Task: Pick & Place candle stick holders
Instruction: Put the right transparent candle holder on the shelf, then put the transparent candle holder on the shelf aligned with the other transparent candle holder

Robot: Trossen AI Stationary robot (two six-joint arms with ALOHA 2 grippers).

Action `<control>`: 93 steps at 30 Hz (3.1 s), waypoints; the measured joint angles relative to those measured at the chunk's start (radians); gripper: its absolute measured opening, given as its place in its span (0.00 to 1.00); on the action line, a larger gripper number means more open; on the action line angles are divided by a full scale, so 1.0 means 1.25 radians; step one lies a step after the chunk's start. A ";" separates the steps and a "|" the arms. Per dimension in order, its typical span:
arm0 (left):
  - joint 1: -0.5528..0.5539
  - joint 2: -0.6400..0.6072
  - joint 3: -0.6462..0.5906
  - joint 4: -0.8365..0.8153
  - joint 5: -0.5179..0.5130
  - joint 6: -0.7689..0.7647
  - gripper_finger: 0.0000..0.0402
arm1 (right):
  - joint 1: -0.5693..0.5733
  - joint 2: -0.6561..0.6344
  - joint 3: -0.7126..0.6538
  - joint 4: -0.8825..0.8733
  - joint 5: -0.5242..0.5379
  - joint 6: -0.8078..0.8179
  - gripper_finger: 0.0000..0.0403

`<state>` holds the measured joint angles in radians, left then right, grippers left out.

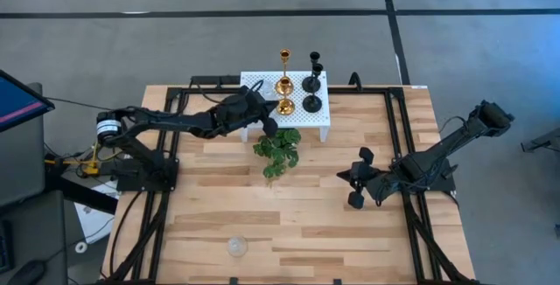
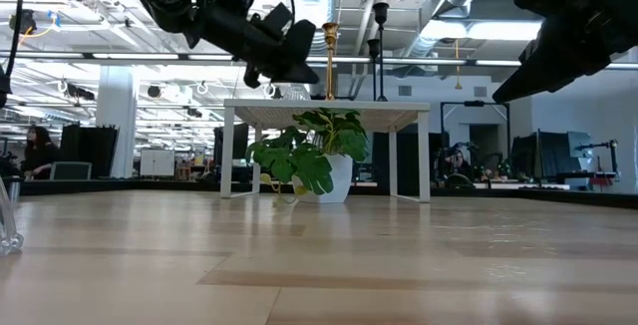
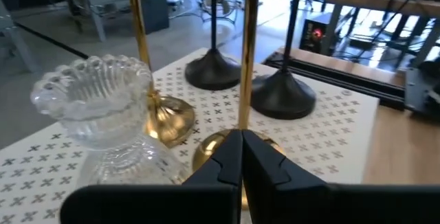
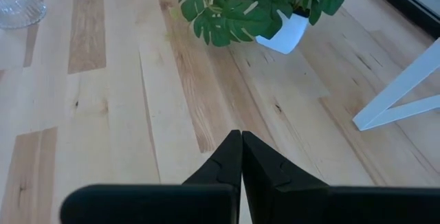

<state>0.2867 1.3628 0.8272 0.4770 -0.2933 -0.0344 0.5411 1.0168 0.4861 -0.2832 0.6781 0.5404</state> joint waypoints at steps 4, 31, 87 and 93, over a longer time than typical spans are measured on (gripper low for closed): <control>0.000 -0.001 0.000 0.001 -0.018 0.004 0.00 | 0.000 0.000 0.000 0.000 0.000 0.000 0.00; 0.082 -0.002 0.000 0.007 -0.058 0.045 0.00 | 0.000 0.000 0.000 0.000 0.000 0.001 0.00; -0.405 -0.462 -0.001 -0.727 0.129 -0.225 0.01 | 0.001 0.000 -0.001 0.026 -0.001 0.001 0.00; -0.575 -0.405 -0.001 -0.803 0.073 -0.208 0.01 | 0.001 0.003 -0.001 0.024 -0.001 0.001 0.00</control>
<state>-0.4324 0.8560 0.8265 -0.5269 -0.2015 -0.2939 0.5426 1.0203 0.4850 -0.2538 0.6773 0.5411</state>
